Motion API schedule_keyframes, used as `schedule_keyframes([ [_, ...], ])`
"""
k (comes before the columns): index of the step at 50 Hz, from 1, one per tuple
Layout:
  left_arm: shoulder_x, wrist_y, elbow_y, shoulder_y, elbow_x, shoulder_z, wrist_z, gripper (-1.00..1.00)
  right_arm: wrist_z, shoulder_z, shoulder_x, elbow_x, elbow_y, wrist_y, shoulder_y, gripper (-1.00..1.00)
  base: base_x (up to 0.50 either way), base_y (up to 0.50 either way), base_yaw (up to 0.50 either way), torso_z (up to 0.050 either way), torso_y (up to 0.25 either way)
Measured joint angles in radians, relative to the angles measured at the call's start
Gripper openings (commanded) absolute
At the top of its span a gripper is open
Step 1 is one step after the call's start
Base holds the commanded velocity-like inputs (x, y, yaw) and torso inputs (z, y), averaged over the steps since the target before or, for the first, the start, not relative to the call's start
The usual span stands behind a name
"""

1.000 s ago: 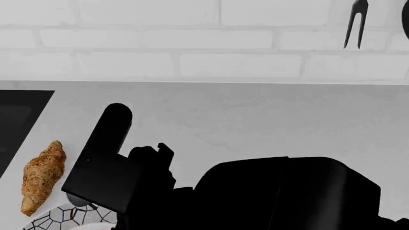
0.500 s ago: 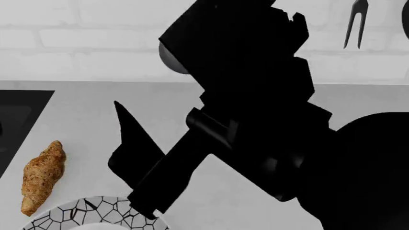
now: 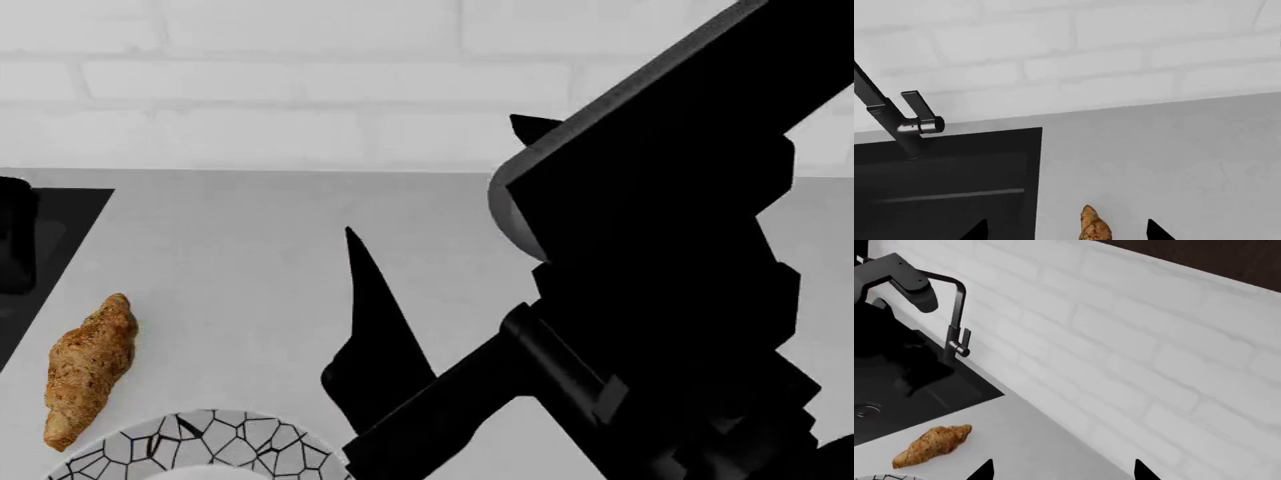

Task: Place the pastries on the plates.

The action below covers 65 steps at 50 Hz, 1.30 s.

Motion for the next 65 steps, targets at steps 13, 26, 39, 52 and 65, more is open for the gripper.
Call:
schedule_keyframes([
  [13, 0.0, 0.01, -0.044, 0.018, -0.018, 0.045, 0.007, 1.0, 0.045, 0.012, 0.03, 0.04, -0.036, -0.028, -0.033, 1.0, 0.0, 0.0, 0.0, 0.0, 0.0],
  [26, 0.027, 0.044, -0.096, 0.009, 0.088, 0.113, 0.107, 1.0, 0.067, 0.016, 0.047, 0.072, -0.052, -0.04, -0.034, 1.0, 0.0, 0.0, 0.0, 0.0, 0.0],
  [39, 0.055, 0.103, -0.16, 0.007, 0.222, 0.185, 0.231, 1.0, 0.077, 0.014, 0.054, 0.099, -0.053, -0.039, -0.014, 1.0, 0.0, 0.0, 0.0, 0.0, 0.0],
  [52, 0.08, 0.145, -0.211, 0.019, 0.289, 0.23, 0.291, 1.0, 0.091, 0.009, 0.064, 0.136, -0.059, -0.038, 0.01, 1.0, 0.0, 0.0, 0.0, 0.0, 0.0],
  [65, 0.087, 0.179, -0.251, 0.056, 0.324, 0.257, 0.322, 1.0, 0.113, 0.005, 0.074, 0.174, -0.065, -0.043, 0.029, 1.0, 0.0, 0.0, 0.0, 0.0, 0.0],
])
